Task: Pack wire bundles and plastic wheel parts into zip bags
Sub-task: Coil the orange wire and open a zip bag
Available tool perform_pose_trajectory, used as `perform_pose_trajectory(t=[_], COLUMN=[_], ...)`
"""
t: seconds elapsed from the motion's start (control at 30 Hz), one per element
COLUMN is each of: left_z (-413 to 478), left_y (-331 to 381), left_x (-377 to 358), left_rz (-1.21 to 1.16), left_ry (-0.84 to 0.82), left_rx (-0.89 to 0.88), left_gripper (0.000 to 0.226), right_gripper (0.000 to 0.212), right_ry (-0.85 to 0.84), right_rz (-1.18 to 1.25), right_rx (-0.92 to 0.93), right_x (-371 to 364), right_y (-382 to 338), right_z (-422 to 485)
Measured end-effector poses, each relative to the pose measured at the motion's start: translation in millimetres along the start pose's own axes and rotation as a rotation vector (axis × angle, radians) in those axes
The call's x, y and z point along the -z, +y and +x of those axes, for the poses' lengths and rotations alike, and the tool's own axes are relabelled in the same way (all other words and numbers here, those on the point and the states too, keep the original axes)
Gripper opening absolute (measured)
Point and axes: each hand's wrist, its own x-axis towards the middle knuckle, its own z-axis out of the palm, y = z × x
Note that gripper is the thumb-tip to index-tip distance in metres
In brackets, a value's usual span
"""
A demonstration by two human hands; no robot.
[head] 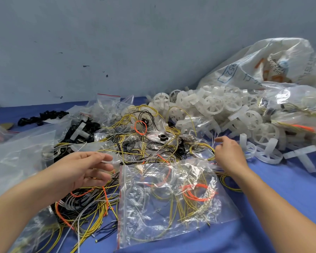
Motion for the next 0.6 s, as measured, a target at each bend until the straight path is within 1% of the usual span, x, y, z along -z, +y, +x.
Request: perform_pose_trajectory(t=[0.07, 0.13, 0.37, 0.5, 0.6], left_z=[0.2, 0.2, 0.6, 1.5, 1.9], left_y=[0.2, -0.3, -3.9, -4.3, -4.8], left_x=[-1.6, -2.5, 0.7, 3.2, 5.2], left_rz=[-0.002, -0.001, -0.008, -0.018, -0.018], left_ry=[-0.009, -0.014, -0.028, -0.038, -0.048], left_rx=[0.003, 0.007, 0.032, 0.037, 0.038], left_gripper=[0.026, 0.026, 0.027, 0.027, 0.028], right_gripper=[0.039, 0.037, 0.022, 0.042, 0.049], right_ry=[-0.07, -0.09, -0.209, -0.232, -0.266], right_rz=[0.019, 0.069, 0.189, 0.216, 0.257], right_rx=[-0.062, -0.097, -0.119, -0.186, -0.233], right_x=[-1.3, -0.8, 3.3, 5.0, 8.0], right_y=[5.5, 8.9, 20.1, 12.8, 7.7], right_z=[4.2, 8.4, 16.7, 16.4, 14.7])
